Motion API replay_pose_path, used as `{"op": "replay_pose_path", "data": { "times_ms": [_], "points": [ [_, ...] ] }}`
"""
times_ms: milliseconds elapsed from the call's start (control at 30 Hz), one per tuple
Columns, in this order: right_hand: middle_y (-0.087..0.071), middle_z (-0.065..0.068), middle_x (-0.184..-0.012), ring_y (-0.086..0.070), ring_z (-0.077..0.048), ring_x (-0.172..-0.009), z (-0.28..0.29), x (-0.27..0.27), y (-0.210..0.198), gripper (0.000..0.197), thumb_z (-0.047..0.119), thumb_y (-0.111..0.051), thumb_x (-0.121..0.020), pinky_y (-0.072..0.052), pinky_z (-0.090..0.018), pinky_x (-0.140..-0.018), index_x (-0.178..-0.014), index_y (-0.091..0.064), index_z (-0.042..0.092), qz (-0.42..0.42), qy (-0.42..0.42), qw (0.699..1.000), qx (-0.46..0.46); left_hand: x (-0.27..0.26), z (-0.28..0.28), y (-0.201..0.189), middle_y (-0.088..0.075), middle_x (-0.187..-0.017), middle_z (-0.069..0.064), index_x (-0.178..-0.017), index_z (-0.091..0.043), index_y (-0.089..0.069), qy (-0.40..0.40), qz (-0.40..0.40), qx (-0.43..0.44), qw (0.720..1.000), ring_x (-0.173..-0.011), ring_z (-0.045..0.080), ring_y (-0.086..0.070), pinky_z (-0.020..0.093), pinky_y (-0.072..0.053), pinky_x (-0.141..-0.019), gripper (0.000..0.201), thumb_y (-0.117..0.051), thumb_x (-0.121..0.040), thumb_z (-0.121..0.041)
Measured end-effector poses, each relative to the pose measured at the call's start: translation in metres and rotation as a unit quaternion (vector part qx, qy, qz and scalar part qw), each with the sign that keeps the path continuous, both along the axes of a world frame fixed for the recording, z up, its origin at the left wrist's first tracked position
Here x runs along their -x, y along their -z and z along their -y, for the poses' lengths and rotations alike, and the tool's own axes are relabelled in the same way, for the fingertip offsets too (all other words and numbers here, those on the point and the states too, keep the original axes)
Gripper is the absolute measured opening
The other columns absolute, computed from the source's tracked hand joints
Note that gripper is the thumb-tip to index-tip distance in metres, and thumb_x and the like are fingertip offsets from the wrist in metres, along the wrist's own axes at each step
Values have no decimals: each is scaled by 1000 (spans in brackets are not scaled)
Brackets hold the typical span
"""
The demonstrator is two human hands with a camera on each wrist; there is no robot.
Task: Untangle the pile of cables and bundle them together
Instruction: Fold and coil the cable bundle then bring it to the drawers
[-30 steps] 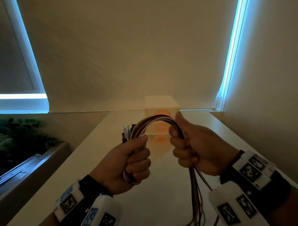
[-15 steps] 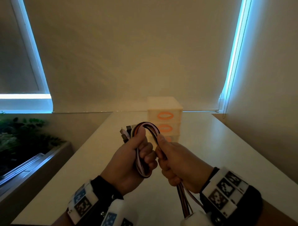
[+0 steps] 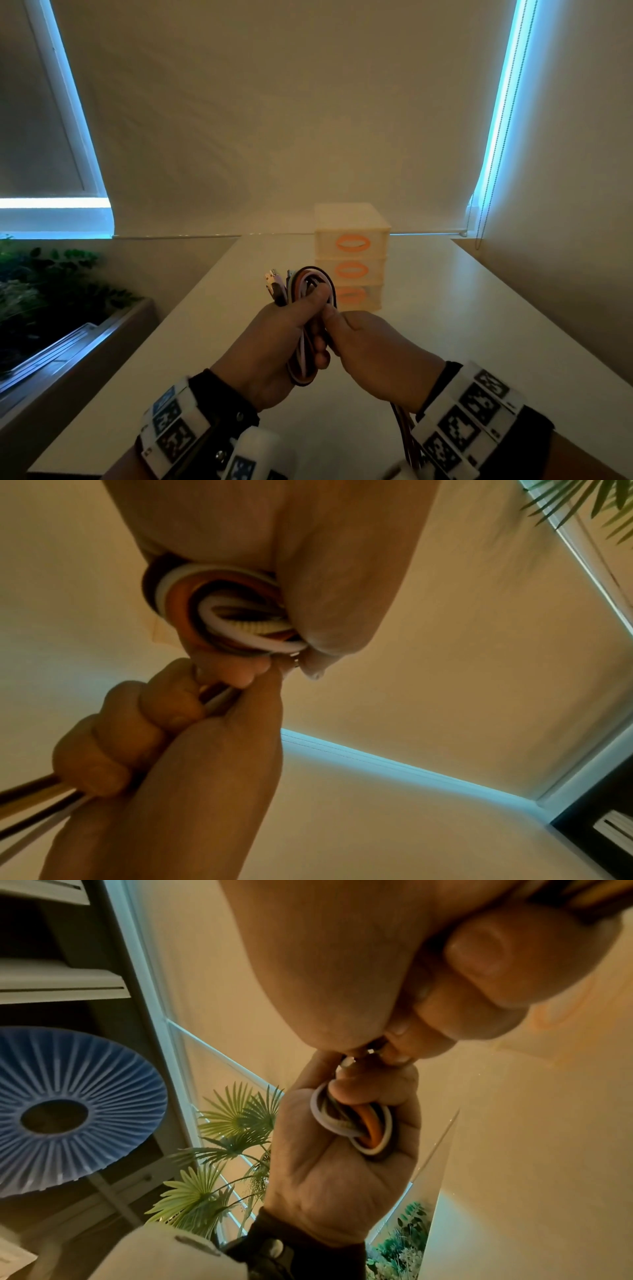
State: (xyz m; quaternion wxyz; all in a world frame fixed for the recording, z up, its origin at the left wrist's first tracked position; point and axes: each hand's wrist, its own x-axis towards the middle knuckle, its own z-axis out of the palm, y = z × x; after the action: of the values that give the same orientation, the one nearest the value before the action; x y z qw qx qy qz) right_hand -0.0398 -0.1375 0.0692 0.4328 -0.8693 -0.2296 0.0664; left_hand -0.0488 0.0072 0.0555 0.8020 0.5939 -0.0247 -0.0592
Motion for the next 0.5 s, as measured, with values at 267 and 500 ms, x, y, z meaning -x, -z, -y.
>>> {"op": "replay_pose_path", "data": {
  "times_ms": [267,500],
  "points": [
    [-41,6,-62,-39,-4,-45,-1,2,-16,42,43,-16,-107,-34,-16,-46,-69,-33,38,-33,-17,997,63,-3,-12,8,-60,-80,11,-118,-7,-75,73,9,66,995,-65,21,-56,34,-48,-65,38,-66,-90,-30],
    [-50,1,-75,-37,-4,-46,-12,-7,-12,36,48,-35,-103,-33,-19,-45,-103,-55,19,-63,-32,993,96,-9,-17,21,-68,-109,15,-94,-12,-78,126,45,105,985,-107,37,-56,54,-33,-107,44,-96,-63,-39]
  ]
}}
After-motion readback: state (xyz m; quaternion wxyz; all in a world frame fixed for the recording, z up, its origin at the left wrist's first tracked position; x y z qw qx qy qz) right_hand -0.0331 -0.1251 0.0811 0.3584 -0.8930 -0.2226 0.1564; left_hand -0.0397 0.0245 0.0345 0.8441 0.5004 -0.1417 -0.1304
